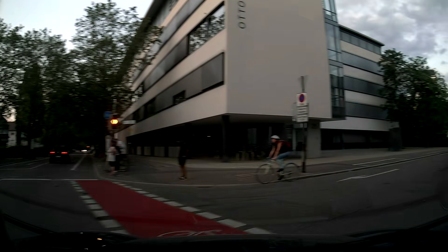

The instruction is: Follow the waypoints while adhering to traffic rules and regulations

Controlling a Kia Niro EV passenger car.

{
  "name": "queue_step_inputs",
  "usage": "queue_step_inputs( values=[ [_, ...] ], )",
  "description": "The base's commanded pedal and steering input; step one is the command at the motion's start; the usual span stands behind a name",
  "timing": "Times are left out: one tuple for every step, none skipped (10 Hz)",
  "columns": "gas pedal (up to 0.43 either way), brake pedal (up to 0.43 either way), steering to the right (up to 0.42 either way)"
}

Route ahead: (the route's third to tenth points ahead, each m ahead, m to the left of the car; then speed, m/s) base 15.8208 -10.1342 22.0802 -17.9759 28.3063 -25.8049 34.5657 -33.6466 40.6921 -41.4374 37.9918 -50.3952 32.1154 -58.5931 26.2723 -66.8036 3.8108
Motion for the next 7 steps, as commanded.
queue_step_inputs(
  values=[
    [0.13,0.0,0.579],
    [0.13,0.0,0.573],
    [0.13,0.0,0.566],
    [0.13,0.0,0.555],
    [0.13,0.0,0.545],
    [0.13,0.0,0.53],
    [0.13,0.0,0.514]
  ],
)
